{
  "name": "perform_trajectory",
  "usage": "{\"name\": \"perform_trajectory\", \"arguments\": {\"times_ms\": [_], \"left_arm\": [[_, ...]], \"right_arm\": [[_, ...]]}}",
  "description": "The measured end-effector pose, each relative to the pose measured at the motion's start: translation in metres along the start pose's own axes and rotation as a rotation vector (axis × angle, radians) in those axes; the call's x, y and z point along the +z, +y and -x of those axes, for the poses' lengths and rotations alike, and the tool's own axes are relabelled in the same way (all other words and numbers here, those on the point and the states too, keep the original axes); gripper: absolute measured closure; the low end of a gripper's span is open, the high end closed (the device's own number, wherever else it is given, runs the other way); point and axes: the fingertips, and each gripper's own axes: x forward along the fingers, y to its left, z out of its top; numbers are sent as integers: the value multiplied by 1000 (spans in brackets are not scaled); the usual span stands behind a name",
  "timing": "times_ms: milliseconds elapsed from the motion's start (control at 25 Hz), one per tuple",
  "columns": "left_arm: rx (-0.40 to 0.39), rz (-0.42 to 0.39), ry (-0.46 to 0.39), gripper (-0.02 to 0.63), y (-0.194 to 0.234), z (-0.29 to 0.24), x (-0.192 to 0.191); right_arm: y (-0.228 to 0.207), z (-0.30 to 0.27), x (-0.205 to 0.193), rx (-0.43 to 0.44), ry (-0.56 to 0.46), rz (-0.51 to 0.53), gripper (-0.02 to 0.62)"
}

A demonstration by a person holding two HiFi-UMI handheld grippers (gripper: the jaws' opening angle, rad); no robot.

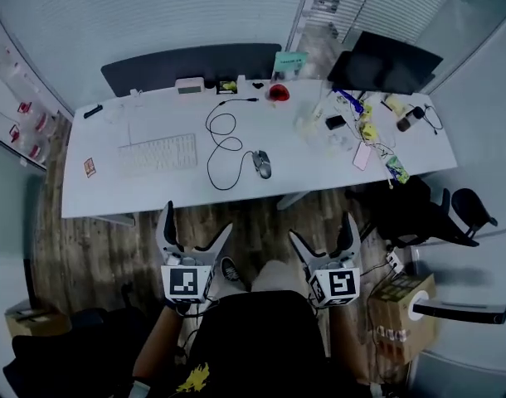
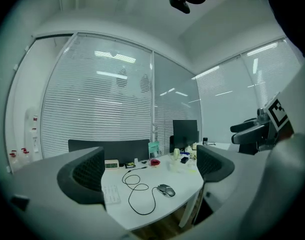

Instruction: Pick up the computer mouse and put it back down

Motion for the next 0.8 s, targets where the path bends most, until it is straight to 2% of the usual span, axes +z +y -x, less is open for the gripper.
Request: {"name": "perform_trajectory", "arguments": {"times_ms": [160,280,400,480,640,800], "left_arm": [[-25,19,18,37,16,-42,-19],[-47,-2,78,37,21,-70,-39],[-41,-12,70,37,30,-110,-51],[-35,-26,97,37,38,-138,-70],[-89,-43,214,37,39,-190,-130],[-94,-19,325,41,50,-222,-173]], "right_arm": [[9,-67,-27,26,74,-27,20],[2,-118,-54,31,133,-42,26],[-12,-179,-95,41,205,-74,37],[-18,-226,-127,65,257,-93,38],[-37,-308,-188,88,385,-87,56],[-41,-361,-249,109,515,-76,81]]}}
